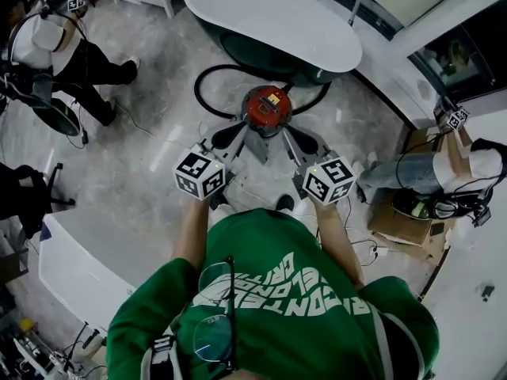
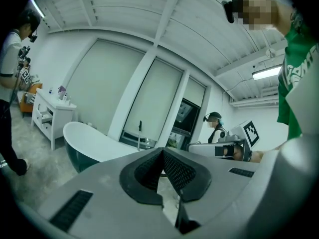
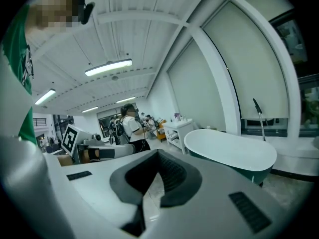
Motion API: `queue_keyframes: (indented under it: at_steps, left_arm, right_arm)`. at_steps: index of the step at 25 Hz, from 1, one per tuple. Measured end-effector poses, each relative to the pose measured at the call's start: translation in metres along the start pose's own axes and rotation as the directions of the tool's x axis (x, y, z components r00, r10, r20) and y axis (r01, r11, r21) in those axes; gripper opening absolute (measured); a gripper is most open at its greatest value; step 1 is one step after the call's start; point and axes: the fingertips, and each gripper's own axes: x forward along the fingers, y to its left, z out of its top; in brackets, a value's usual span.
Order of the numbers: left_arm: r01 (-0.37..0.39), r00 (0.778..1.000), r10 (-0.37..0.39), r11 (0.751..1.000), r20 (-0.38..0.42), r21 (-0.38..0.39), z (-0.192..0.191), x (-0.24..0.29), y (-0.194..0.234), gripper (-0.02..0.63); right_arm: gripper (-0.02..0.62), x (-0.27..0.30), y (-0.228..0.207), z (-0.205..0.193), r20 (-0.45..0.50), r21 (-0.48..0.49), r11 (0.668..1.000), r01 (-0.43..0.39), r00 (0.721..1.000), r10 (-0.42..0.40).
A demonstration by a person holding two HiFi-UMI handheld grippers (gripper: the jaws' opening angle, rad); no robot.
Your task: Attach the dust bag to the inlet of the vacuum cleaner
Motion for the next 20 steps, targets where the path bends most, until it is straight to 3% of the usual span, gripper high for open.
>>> queue_keyframes:
  at_steps: [12,20]
  left_arm:
    - [0.0,0.999,0.003,0.997,-0.041,0.072,-0.01,0.063,-0.062,0.003]
    - [-0.022,0.996,0.03,0.994,-0.082,0.105,-0.025,0.077,-0.073,0.003]
  right_arm:
    - [0.008,-0.051,-0.052,-0.004,-0.014,-0.033,0.999,0.002,1.0,-0.003]
    - [0.008,-0.066,-0.072,-0.013,-0.019,-0.029,0.999,0.03,0.999,-0.031]
